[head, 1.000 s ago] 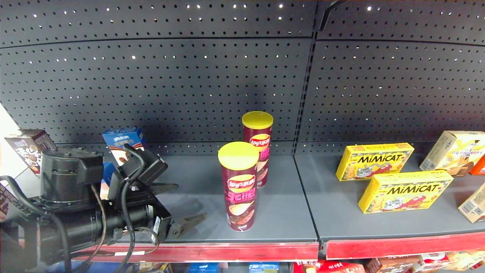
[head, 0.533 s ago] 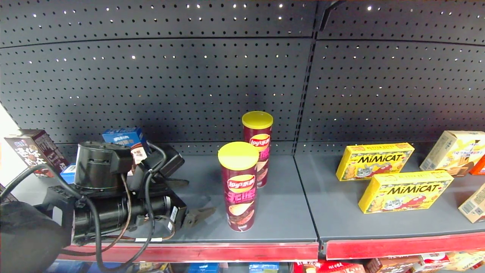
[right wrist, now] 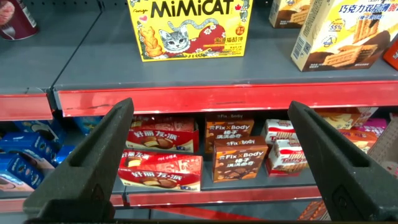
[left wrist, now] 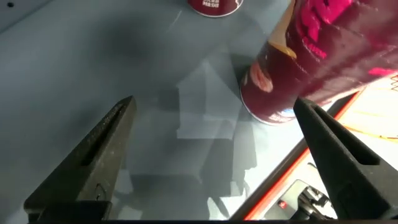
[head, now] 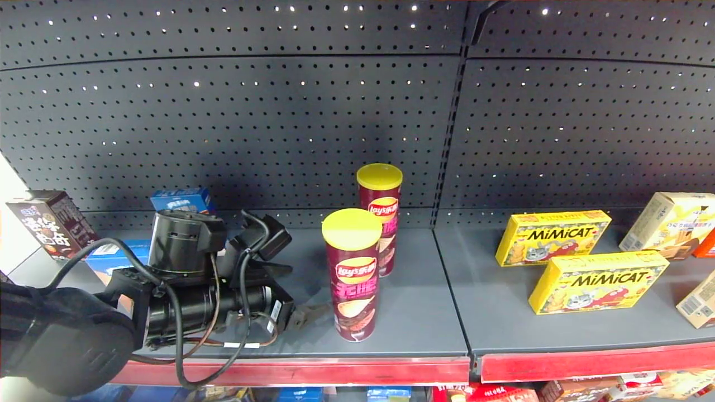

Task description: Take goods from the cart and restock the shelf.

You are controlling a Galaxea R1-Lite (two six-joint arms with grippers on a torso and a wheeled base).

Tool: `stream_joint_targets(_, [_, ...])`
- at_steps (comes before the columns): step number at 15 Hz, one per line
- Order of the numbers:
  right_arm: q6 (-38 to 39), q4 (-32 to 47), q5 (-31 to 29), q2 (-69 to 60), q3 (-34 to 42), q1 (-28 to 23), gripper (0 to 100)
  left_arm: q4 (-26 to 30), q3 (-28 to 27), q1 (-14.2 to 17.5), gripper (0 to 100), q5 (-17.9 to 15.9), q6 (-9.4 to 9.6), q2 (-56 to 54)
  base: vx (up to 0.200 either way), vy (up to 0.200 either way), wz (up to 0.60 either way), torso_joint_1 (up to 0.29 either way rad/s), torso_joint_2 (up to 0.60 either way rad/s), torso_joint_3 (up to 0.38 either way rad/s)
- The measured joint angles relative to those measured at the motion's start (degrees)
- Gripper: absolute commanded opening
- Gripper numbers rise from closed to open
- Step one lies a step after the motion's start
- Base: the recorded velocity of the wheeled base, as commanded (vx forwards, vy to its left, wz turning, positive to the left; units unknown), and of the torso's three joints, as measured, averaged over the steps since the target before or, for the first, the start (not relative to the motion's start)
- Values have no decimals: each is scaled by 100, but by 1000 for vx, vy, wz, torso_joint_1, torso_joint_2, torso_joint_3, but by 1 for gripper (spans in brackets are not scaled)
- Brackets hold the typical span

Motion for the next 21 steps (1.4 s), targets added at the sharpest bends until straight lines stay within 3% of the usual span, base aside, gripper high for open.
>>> stream_joint_targets(7, [0,0,2,0,0,-5,100,-6,-238,-245,100,4,-9,218,0,0,0,0,0,0])
stream_joint_targets(21, [0,0,0,0,0,0,100,-39,-496,-449,100,6,-11,483,0,0,0,0,0,0])
